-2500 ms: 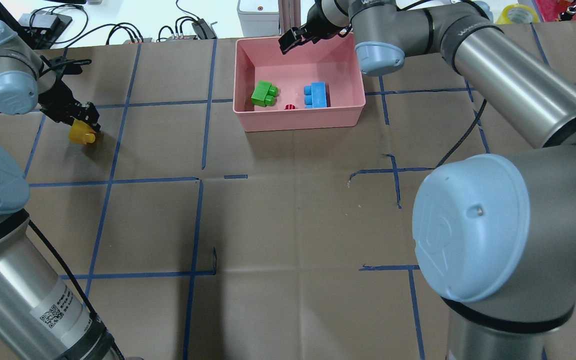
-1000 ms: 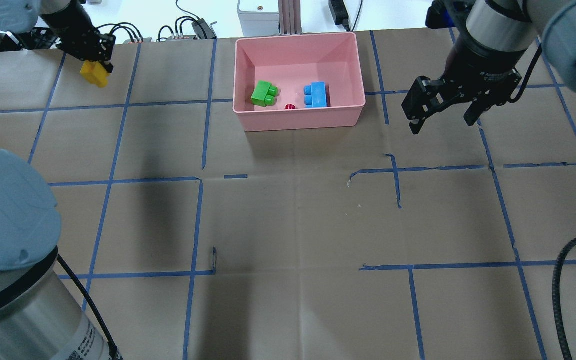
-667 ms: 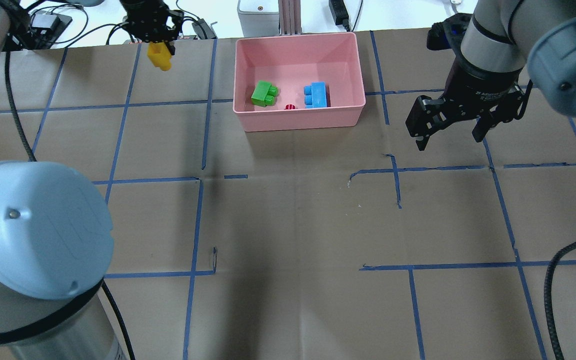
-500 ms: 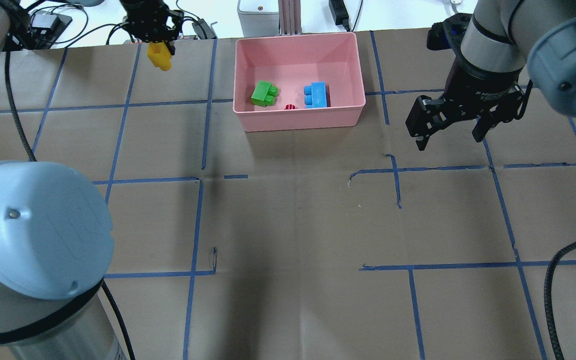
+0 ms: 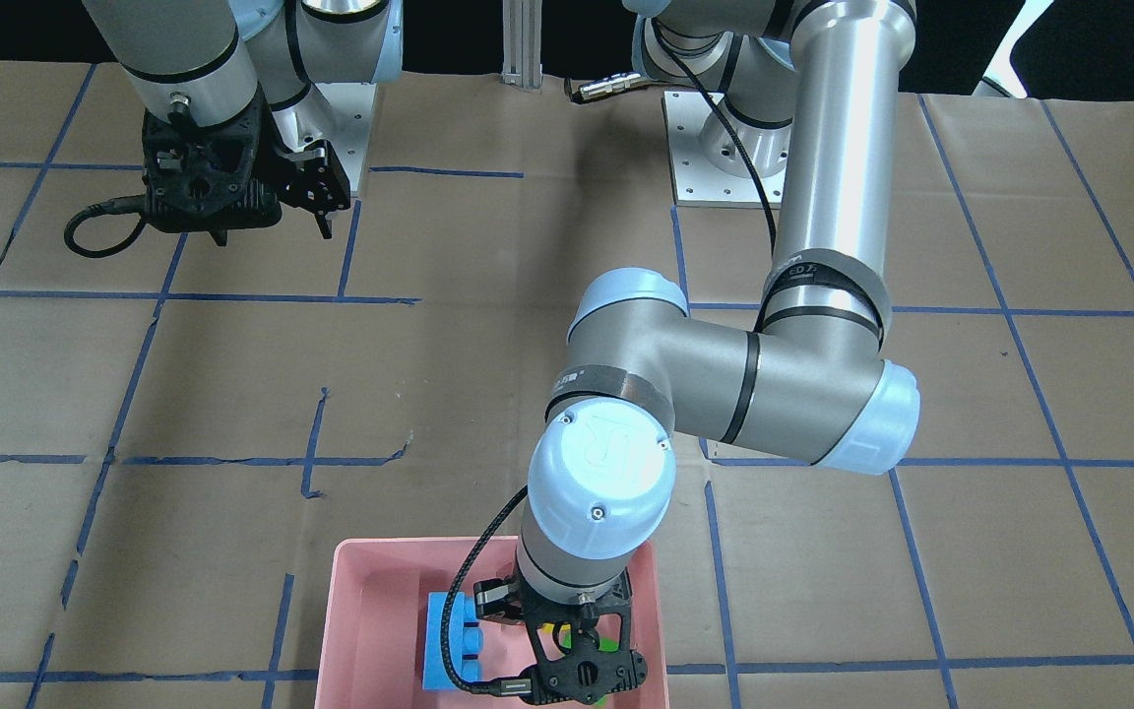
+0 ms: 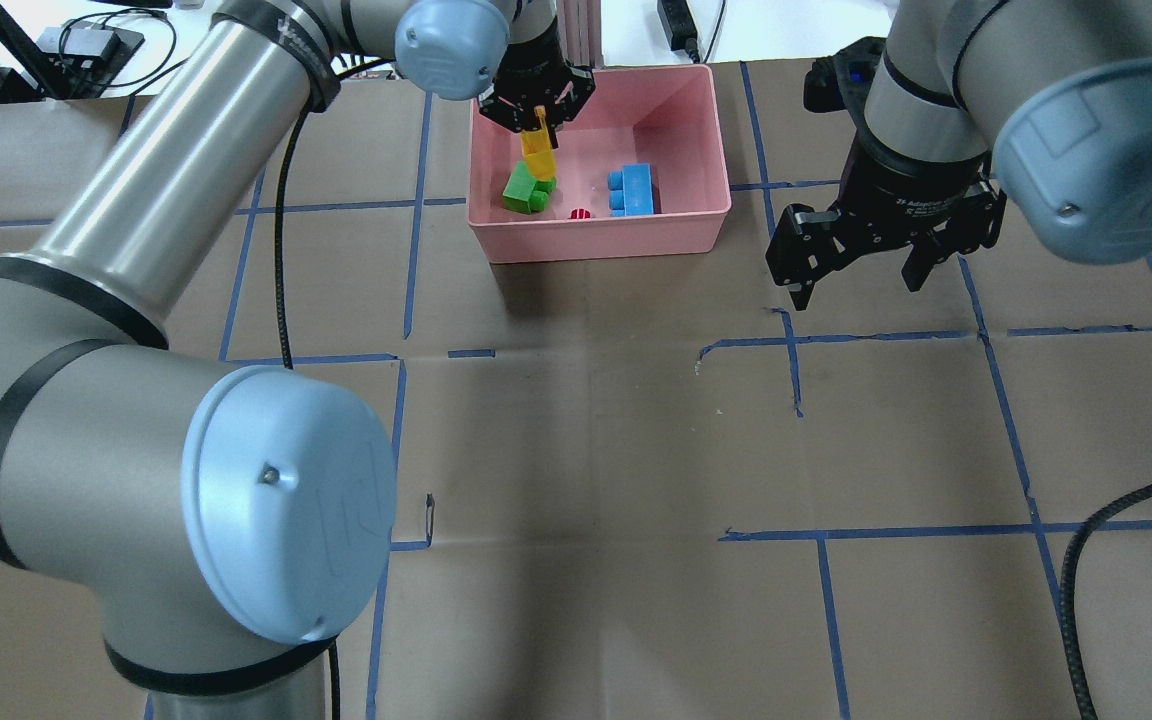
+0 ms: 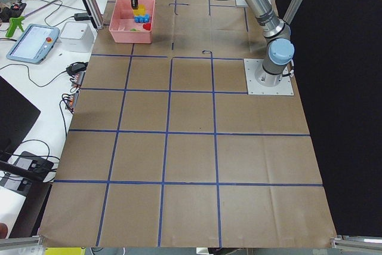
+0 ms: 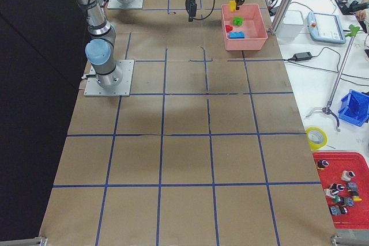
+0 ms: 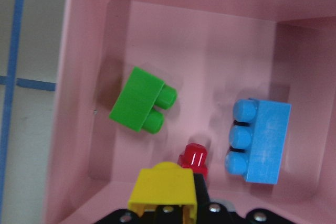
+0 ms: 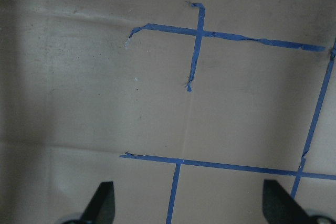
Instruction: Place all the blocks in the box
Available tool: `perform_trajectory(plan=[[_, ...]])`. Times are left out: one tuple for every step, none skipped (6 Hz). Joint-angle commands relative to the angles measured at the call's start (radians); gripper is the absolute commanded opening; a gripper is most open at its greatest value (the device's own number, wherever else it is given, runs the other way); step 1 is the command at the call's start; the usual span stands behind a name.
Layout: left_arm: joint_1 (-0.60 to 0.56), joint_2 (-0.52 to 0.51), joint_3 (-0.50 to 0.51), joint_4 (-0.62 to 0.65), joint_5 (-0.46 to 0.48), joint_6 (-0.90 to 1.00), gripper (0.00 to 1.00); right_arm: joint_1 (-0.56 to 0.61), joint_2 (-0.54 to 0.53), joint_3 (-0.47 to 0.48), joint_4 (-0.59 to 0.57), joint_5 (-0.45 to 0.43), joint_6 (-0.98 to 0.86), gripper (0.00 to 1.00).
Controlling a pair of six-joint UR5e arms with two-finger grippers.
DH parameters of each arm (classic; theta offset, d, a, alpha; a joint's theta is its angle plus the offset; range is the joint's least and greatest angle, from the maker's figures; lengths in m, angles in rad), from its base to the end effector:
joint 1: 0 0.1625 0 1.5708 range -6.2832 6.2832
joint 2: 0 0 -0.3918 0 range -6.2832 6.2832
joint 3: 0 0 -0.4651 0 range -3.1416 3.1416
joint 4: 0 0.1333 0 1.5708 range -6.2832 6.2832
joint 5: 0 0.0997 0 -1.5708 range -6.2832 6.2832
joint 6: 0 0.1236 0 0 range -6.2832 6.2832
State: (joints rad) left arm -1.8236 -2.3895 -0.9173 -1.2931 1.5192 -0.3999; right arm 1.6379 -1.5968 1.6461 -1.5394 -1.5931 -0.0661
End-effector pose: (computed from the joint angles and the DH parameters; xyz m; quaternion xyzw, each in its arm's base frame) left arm -0.3498 -0.7956 0.2422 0.0719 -0.9955 0.0450 0.0424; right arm 0.1667 -0.5338 0.4000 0.0669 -0.9969 -0.0403 0.0112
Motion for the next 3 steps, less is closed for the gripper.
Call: perform_trajectory(plan=[[-0.006, -0.043, 0.000, 0.092, 0.005, -0.011, 0.88, 0.000, -0.006, 0.006, -0.001, -0.001, -0.003, 1.00], [-0.005, -0.036, -0.002, 0.090, 0.007, -0.010, 0.99, 0.000, 0.003, 0.006, -0.005, -0.002, -0.003, 1.00], [-0.002, -0.014, 0.000, 0.080, 0.006, -0.001, 0.99, -0.004, -0.006, 0.006, -0.004, -0.002, -0.007, 1.00]])
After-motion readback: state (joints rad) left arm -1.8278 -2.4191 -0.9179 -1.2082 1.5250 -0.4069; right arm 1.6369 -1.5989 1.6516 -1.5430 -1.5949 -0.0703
